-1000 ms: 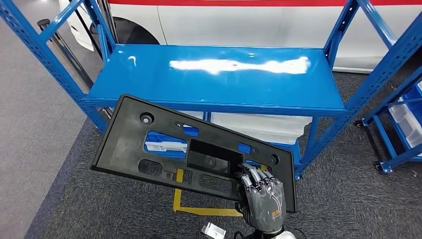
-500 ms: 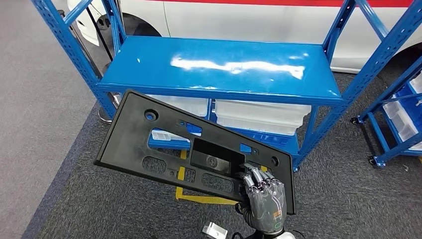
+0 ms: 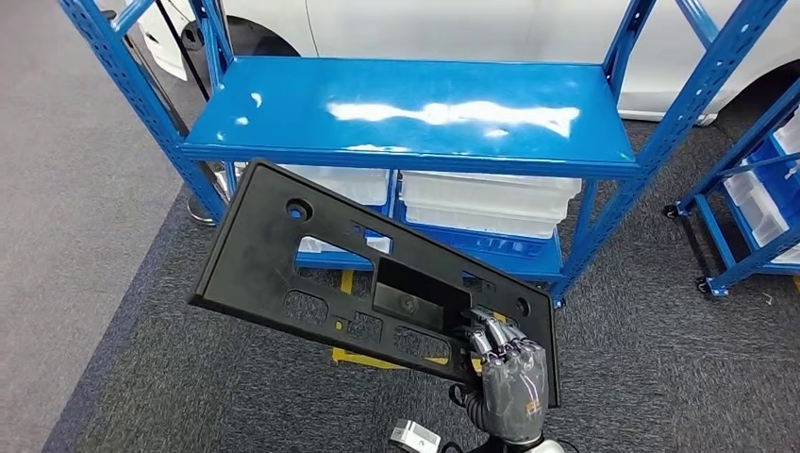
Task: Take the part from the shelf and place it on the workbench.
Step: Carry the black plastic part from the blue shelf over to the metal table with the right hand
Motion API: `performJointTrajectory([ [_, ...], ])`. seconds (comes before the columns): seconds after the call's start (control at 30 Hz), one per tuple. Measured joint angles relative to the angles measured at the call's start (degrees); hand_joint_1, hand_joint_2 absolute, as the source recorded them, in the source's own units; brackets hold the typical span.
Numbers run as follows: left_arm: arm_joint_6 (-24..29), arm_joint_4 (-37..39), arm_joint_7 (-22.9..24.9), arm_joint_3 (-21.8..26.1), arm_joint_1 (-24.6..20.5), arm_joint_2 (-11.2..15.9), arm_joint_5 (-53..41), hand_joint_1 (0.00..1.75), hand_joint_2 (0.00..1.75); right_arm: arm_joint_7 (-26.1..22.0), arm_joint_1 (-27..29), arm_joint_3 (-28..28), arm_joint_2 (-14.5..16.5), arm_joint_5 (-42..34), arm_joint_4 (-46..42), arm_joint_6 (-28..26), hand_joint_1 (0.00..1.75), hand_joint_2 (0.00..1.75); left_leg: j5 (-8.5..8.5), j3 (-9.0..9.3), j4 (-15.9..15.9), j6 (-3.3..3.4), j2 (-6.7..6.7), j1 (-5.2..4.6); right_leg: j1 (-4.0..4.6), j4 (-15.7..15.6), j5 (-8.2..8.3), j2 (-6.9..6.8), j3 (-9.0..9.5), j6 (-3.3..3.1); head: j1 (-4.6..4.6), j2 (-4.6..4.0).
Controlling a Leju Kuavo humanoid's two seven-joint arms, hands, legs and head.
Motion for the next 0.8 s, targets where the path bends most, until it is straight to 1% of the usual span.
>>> performJointTrajectory([
  [0.03,0.0,0.0,0.0,0.1,0.0,0.0,0.0,0.0,1.75,-0.1,0.0,0.0,0.0,-0.6,0.0,0.0,1.75,1.75,-1.89,-1.3,3.0,-0.25,-0.05,0.11,0.01,-0.1,0.17,-0.04,-0.19,-0.25,-0.01,0.0],
  [0.07,0.0,0.0,-0.1,0.1,0.1,0.0,0.0,0.0,1.75,-0.2,0.1,0.0,0.0,-1.3,0.0,0.0,1.75,1.75,-3.84,-2.89,6.8,-0.45,-0.06,0.17,0.05,0.0,0.31,-0.06,-0.44,-0.41,-0.01,0.0],
  [0.1,0.0,0.0,-0.1,0.2,0.2,0.0,0.0,0.0,1.75,-0.3,0.2,0.0,0.0,-2.2,0.1,0.0,1.75,1.75,-5.18,-4.27,10.2,-0.59,-0.06,0.24,0.1,0.0,0.43,-0.07,-0.67,-0.49,-0.01,0.0],
  [0.13,0.0,0.0,-0.1,0.3,0.3,0.0,0.0,0.0,1.75,-0.4,0.3,0.0,0.0,-3.0,0.2,0.0,1.75,1.75,-5.54,-4.94,12.1,-0.65,-0.06,0.27,0.13,0.1,0.53,-0.05,-0.86,-0.52,-0.02,0.0],
  [0.17,0.1,0.0,-0.2,0.4,0.3,0.0,0.0,0.0,1.75,-0.4,0.3,0.0,0.0,-3.8,0.3,0.0,1.75,1.75,-4.81,-4.63,11.9,-0.64,-0.06,0.28,0.14,0.2,0.6,-0.01,-1.0,-0.49,-0.02,0.0],
  [0.2,0.1,0.0,-0.2,0.4,0.4,0.0,0.0,0.0,1.75,-0.5,0.4,0.0,0.0,-4.4,0.3,0.0,1.75,1.75,-3.1,-3.18,9.3,-0.52,-0.08,0.29,0.14,0.3,0.65,0.07,-1.06,-0.45,-0.02,0.0],
  [0.23,0.1,0.0,-0.3,0.5,0.4,0.0,0.0,0.0,1.75,-0.5,0.4,0.0,0.0,-4.8,0.4,0.0,1.75,1.75,-1.14,-1.09,5.4,-0.3,-0.21,0.29,0.13,0.4,0.69,0.16,-1.09,-0.39,-0.02,0.0],
  [0.27,0.1,0.0,-0.3,0.5,0.4,0.0,-0.1,0.0,1.75,-0.5,0.4,0.0,0.0,-5.2,0.4,0.0,1.75,1.75,0.27,0.89,1.5,-0.06,-0.43,0.2,0.2,0.4,0.77,0.24,-1.16,-0.23,-0.01,0.0],
  [0.3,0.1,0.0,-0.4,0.6,0.4,0.0,-0.1,0.0,1.75,-0.6,0.5,0.0,0.1,-5.5,0.4,0.0,1.75,1.75,1.14,2.34,-1.5,0.2,-0.63,0.11,0.25,0.5,0.9,0.32,-1.27,0.01,-0.01,0.0],
  [0.33,0.1,0.0,-0.4,0.7,0.4,0.0,-0.1,0.0,1.75,-0.7,0.5,0.0,0.1,-5.6,0.4,0.0,1.75,1.75,1.37,3.0,-3.1,0.43,-0.81,0.0,0.29,0.5,1.08,0.38,-1.42,0.32,-0.01,0.0],
  [0.37,0.1,0.0,-0.4,0.8,0.4,0.0,-0.1,0.0,1.75,-0.7,0.5,0.0,0.1,-5.8,0.4,0.0,1.75,1.75,1.29,3.06,-3.5,0.63,-0.88,-0.13,0.31,0.4,1.3,0.42,-1.56,0.7,-0.01,0.0],
  [0.43,0.1,0.0,-0.4,1.0,0.5,0.0,-0.2,0.0,1.75,-0.9,0.5,0.0,0.0,-5.9,0.4,0.0,1.75,1.75,1.87,3.01,-4.1,1.25,-0.72,-0.01,0.26,0.3,1.52,0.51,-1.66,1.4,-0.01,0.0],
  [0.47,0.1,0.0,-0.5,1.0,0.5,0.0,-0.2,0.0,1.75,-1.0,0.5,0.0,0.0,-6.0,0.4,0.0,1.75,1.75,2.26,3.04,-4.5,1.63,-0.59,0.12,0.28,0.8,0.95,0.52,-1.93,1.69,0.02,0.0],
  [0.5,0.2,0.0,-0.5,1.1,0.5,0.0,-0.2,0.0,1.75,-1.0,0.5,0.0,0.0,-6.1,0.4,0.0,1.75,1.75,2.65,3.02,-4.9,2.03,-0.43,0.26,0.31,2.4,-0.27,0.53,-2.63,1.91,0.04,0.0],
  [0.53,0.2,0.0,-0.5,1.2,0.5,-0.1,-0.3,0.0,1.75,-1.0,0.5,0.0,0.0,-6.1,0.4,0.0,1.75,1.75,2.92,2.96,-5.1,2.31,-0.25,0.35,0.29,5.2,-2.11,0.51,-3.84,2.07,0.07,0.0],
  [0.57,0.2,0.0,-0.5,1.2,0.5,-0.1,-0.3,0.0,1.75,-1.1,0.6,0.0,-0.1,-6.1,0.4,0.0,1.75,1.75,3.01,2.79,-5.1,2.48,-0.14,0.3,0.29,8.7,-4.13,0.49,-5.42,2.21,0.08,0.0],
  [0.6,0.2,0.0,-0.5,1.3,0.5,-0.1,-0.4,0.0,1.75,-1.1,0.6,0.0,-0.1,-6.2,0.4,0.0,1.75,1.75,3.05,2.62,-5.0,2.56,0.0,0.25,0.23,12.3,-5.72,0.49,-6.97,2.32,0.07,0.0],
  [0.63,0.2,0.0,-0.5,1.3,0.6,-0.1,-0.5,0.0,1.75,-1.1,0.7,0.0,-0.1,-6.2,0.4,0.0,1.75,1.75,3.06,2.49,-4.9,2.57,0.16,0.21,0.16,14.7,-6.39,0.48,-7.93,2.41,0.08,0.0],
  [0.67,0.2,0.0,-0.5,1.4,0.6,-0.1,-0.5,0.0,1.75,-1.1,0.7,0.0,-0.1,-6.2,0.5,0.0,1.75,1.75,3.05,2.4,-4.8,2.55,0.3,0.18,0.07,15.1,-5.96,0.44,-7.91,2.47,0.07,0.0],
  [0.7,0.2,0.0,-0.5,1.4,0.6,-0.1,-0.5,0.0,1.75,-1.1,0.8,0.0,-0.1,-6.2,0.5,0.0,1.75,1.75,3.0,2.36,-4.6,2.49,0.4,0.18,-0.02,13.4,-4.56,0.35,-6.8,2.48,0.08,0.0],
  [0.73,0.2,0.0,-0.5,1.4,0.6,-0.2,-0.5,0.0,1.75,-1.1,0.8,0.0,-0.1,-6.2,0.5,0.0,1.75,1.75,2.91,2.35,-4.5,2.37,0.47,0.18,-0.1,9.9,-2.61,0.17,-4.81,2.44,0.08,0.0],
  [0.77,0.2,0.0,-0.5,1.4,0.6,-0.2,-0.5,0.0,1.75,-1.1,0.8,0.0,-0.1,-6.2,0.5,0.0,1.75,1.75,2.76,2.3,-4.2,2.15,0.5,0.11,-0.07,6.0,-1.19,-0.18,-2.72,2.3,0.09,0.0],
  [0.8,0.2,0.0,-0.5,1.4,0.6,-0.2,-0.6,0.0,1.75,-1.2,0.7,0.0,-0.1,-6.2,0.5,0.0,1.75,1.75,2.6,2.17,-3.9,1.87,0.52,-0.01,0.02,3.0,-0.28,-0.46,-1.19,2.09,0.08,0.0],
])
